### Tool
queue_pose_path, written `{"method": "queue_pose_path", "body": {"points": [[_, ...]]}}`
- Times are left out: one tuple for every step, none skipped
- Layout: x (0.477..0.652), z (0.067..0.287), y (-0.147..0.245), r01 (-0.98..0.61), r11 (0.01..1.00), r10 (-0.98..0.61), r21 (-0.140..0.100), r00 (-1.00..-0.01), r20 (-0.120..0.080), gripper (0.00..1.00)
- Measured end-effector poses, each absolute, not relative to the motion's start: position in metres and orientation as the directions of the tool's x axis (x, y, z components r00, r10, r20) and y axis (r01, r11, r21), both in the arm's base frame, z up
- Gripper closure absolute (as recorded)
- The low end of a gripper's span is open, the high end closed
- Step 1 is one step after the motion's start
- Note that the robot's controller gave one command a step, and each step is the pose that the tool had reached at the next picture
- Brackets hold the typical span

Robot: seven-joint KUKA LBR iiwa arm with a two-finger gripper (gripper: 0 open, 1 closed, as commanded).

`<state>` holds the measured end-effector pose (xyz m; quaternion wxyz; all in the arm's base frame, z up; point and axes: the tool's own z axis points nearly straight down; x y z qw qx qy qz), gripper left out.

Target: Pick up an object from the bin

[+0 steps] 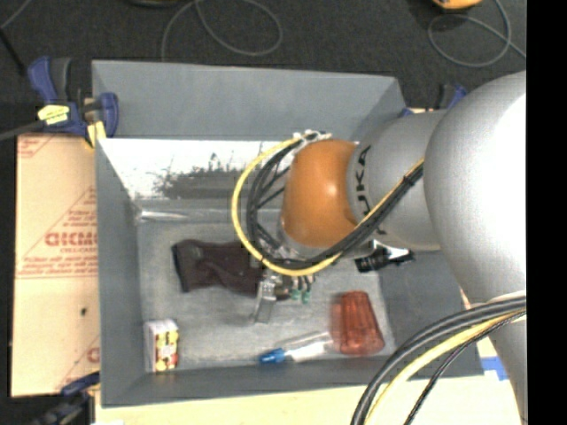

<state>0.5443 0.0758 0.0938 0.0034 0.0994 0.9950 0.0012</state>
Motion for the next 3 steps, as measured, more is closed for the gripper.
{"method": "queue_pose_path", "body": {"points": [[0.544, 0.094, 0.076, 0.199, 0.980, 0.199, 0.003, -0.980, -0.007, 1.00], [0.544, 0.094, 0.076, 0.199, 0.980, 0.199, 0.003, -0.980, -0.007, 1.00], [0.540, 0.187, 0.070, 0.199, 0.980, 0.199, 0.003, -0.980, -0.009, 1.00]]}}
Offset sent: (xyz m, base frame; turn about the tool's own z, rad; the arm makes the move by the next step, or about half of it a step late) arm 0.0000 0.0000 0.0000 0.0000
